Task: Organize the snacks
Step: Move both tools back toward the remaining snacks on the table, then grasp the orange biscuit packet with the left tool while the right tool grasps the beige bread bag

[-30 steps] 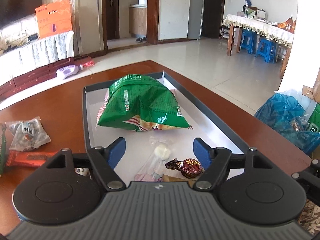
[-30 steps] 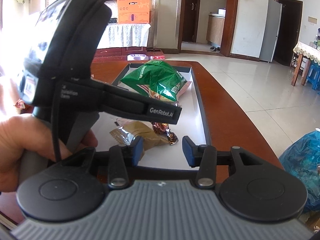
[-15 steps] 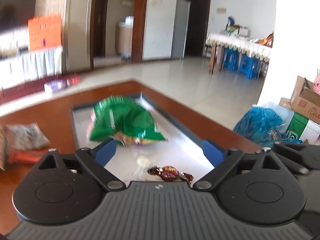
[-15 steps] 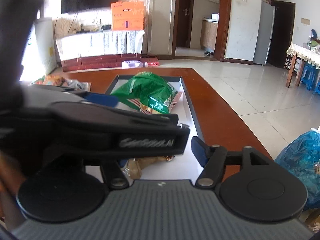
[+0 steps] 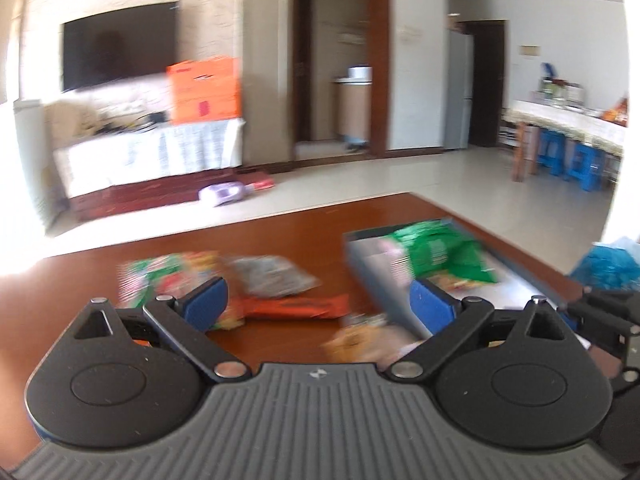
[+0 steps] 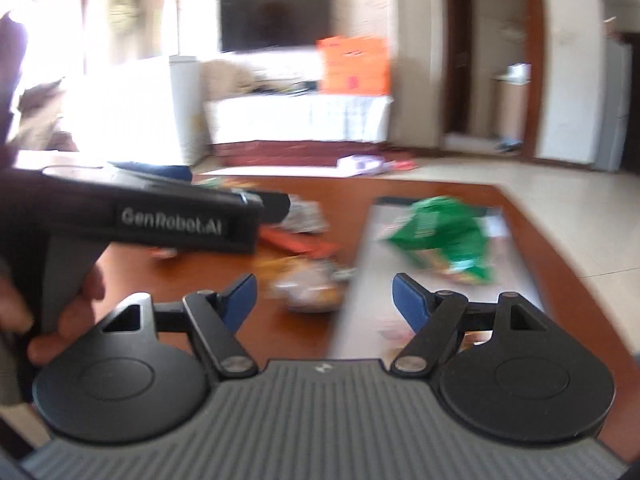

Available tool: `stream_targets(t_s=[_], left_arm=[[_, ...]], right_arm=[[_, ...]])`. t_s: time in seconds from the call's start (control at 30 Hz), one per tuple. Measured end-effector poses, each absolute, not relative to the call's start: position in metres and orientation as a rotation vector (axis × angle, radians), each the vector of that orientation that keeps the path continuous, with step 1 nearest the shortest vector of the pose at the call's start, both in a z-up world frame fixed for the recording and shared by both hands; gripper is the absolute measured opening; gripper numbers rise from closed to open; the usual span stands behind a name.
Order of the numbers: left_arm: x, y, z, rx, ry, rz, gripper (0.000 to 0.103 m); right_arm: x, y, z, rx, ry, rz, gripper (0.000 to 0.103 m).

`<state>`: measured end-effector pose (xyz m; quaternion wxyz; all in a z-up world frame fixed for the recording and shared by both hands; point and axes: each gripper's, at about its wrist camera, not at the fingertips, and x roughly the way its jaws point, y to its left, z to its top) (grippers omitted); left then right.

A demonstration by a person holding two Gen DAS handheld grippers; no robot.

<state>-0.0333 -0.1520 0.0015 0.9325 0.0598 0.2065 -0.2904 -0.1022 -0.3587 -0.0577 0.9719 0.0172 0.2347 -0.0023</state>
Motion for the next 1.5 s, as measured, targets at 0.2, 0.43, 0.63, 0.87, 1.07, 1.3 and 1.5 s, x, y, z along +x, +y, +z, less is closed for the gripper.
stream_targets(t_s=[0.2,0.43,0.63,0.87,1.07,1.3,1.5], left_arm=[[-0.022,-0.116,-0.017,0.126,0.476,-0.526,0.099],[-0.010,-0.129,-0.043,0.146,0.523,-0.531,0.099],[0.001,-0.136,-0.049,0.131,0.540,-0.530,0.099],[0.013,-0.133,-0.051,0.112,0.560,-0.513,0.099],[0.020,-0.128,-0.055,0.121,0.571,-0.503,0.099],[0.027,-0.119,-0.063,0.113,0.574,-0.487,0.099],[0.045,-0.101,-0.074,0.083,0.598,-0.431,0.099]], right_arm=[[-0.075,-0.346,-0.076,0.099,0.631,0.068,0.076],[-0.070,-0.358,-0.084,0.066,0.657,-0.094,0.076],[-0.057,-0.345,-0.079,-0.085,0.563,-0.030,0.076],[-0.019,-0.327,-0.087,-0.274,0.567,-0.011,0.076],[-0.003,-0.327,-0.095,-0.268,0.606,-0.020,0.074],[-0.007,-0.322,-0.093,-0.190,0.653,0.006,0.047],[-0.034,-0.315,-0.084,-0.070,0.662,0.037,0.047]])
